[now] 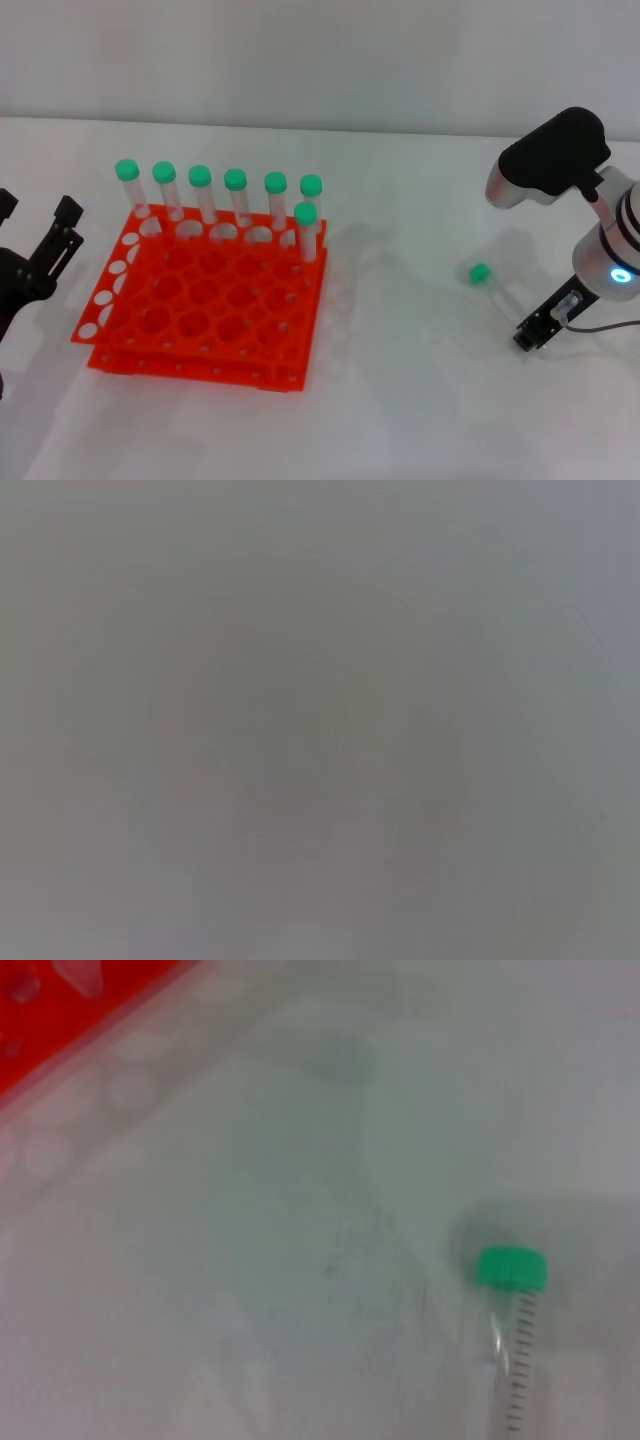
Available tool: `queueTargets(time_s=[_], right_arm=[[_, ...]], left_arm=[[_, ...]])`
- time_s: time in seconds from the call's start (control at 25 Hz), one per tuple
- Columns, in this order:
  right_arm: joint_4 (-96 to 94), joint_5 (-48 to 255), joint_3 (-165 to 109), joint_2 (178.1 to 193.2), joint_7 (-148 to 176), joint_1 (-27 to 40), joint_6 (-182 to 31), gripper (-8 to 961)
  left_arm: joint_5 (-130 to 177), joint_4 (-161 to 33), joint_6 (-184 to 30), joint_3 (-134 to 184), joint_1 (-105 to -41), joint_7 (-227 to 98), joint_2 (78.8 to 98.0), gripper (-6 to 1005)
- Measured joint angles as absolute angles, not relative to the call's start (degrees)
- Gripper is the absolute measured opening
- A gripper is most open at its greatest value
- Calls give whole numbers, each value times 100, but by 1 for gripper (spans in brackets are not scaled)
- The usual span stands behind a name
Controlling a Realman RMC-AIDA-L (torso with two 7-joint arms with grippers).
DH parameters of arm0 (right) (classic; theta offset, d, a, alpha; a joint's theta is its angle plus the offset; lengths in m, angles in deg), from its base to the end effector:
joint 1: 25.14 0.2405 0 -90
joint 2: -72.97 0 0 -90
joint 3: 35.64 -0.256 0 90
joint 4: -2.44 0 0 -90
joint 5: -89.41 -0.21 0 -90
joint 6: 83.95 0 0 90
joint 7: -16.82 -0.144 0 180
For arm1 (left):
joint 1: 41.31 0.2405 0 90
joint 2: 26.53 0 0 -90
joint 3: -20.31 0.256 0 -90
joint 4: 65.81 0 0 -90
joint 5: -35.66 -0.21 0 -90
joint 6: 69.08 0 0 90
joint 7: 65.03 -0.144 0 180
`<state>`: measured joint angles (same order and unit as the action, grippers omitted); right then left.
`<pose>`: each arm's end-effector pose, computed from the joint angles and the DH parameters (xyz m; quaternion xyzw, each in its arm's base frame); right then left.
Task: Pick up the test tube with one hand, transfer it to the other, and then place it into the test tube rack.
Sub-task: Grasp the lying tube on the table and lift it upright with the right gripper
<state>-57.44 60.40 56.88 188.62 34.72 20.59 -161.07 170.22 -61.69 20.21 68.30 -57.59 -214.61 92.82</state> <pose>0.1782 0.3901 -0.0360 -0.8775 0.3492 -0.2399 0.2246 -0.3421 0.2612 0.0163 -0.6817 -0.2286 -0.4319 0.5445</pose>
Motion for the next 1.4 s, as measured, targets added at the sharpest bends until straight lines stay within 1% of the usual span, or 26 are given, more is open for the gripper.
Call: queueTargets(time_s=[0.24,0.36,0.92,1.12,1.28,1.4], right_arm=[[-5706,6098,5801,18859,3505,2092,-16061,235],[-5695,6160,5803,18863,3505,2105,-16053,181],[-5637,6162,5808,18855,3599,2072,-15964,181],[-6417,6226,5572,18812,3676,1709,-15999,181],[-7492,6248,5016,18828,3968,1140,-16015,181],[-8261,5977,4757,18834,4260,614,-15740,181]], left_arm=[[17022,-6169,2021,6830,-5772,-21462,9282,833],[17022,-6169,2021,6830,-5774,-21462,9282,833],[17022,-6155,2021,6830,-5784,-21302,9282,833],[17008,-6073,2022,6975,-5783,-21020,9269,833],[17003,-5742,2006,7388,-5768,-20535,9236,832],[16856,-5326,1970,7720,-5738,-19961,9170,832]])
